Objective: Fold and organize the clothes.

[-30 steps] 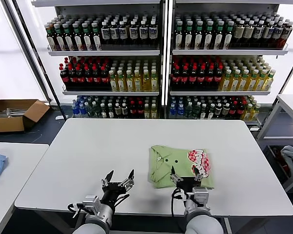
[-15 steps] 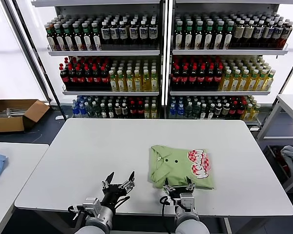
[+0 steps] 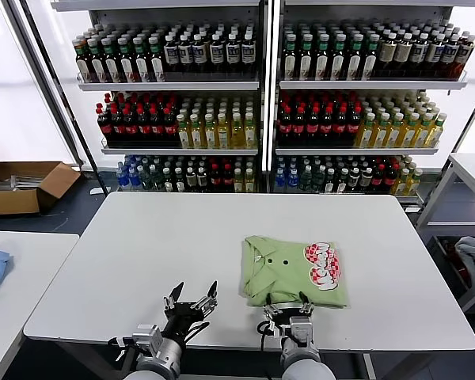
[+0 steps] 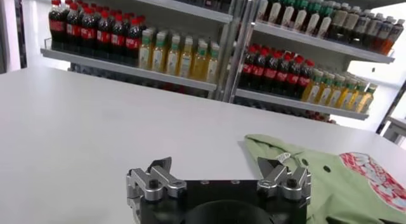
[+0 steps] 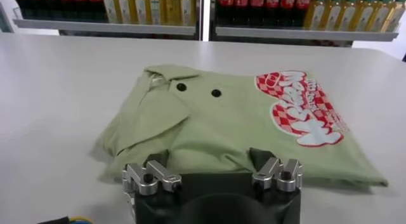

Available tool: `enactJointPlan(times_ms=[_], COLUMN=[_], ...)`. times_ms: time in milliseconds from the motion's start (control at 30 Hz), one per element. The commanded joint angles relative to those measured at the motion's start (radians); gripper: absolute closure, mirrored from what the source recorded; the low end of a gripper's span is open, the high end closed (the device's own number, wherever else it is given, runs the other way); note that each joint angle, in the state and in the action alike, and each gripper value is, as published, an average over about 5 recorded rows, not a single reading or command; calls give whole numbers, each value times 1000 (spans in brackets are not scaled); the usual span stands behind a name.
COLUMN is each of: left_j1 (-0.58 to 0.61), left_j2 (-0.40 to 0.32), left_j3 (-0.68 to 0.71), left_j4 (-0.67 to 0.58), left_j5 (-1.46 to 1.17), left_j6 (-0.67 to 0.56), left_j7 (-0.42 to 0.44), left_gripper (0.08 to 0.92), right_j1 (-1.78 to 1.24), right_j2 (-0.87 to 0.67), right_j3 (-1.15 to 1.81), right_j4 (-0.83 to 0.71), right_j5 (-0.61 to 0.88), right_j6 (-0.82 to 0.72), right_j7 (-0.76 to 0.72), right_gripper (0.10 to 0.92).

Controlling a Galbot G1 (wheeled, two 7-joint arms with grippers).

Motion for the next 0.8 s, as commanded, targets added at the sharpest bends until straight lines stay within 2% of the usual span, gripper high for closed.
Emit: enactJointPlan(times_ms=[33, 267, 500, 800], left_j1=[4, 25, 18, 11], left_j2=[-7, -14, -18, -11], left_j3=[0, -5, -31, -72], left_j4=[-11, -39, -47, -35], left_j5=[3, 48, 65, 105], left_j6=[-20, -83, -156, -199], left_j7=[3, 33, 44, 52], left_gripper=[177, 177, 177, 177], right_j1=[-7, -75, -170, -178], right_j2=[1, -86, -138, -115], right_j3=[44, 167, 375, 392], right_j4=[130, 222, 201, 175], right_j5=[-44, -216, -34, -31], right_j6=[65, 136, 153, 167], right_j7=[-36, -70, -58, -59], right_gripper=[203, 203, 203, 203])
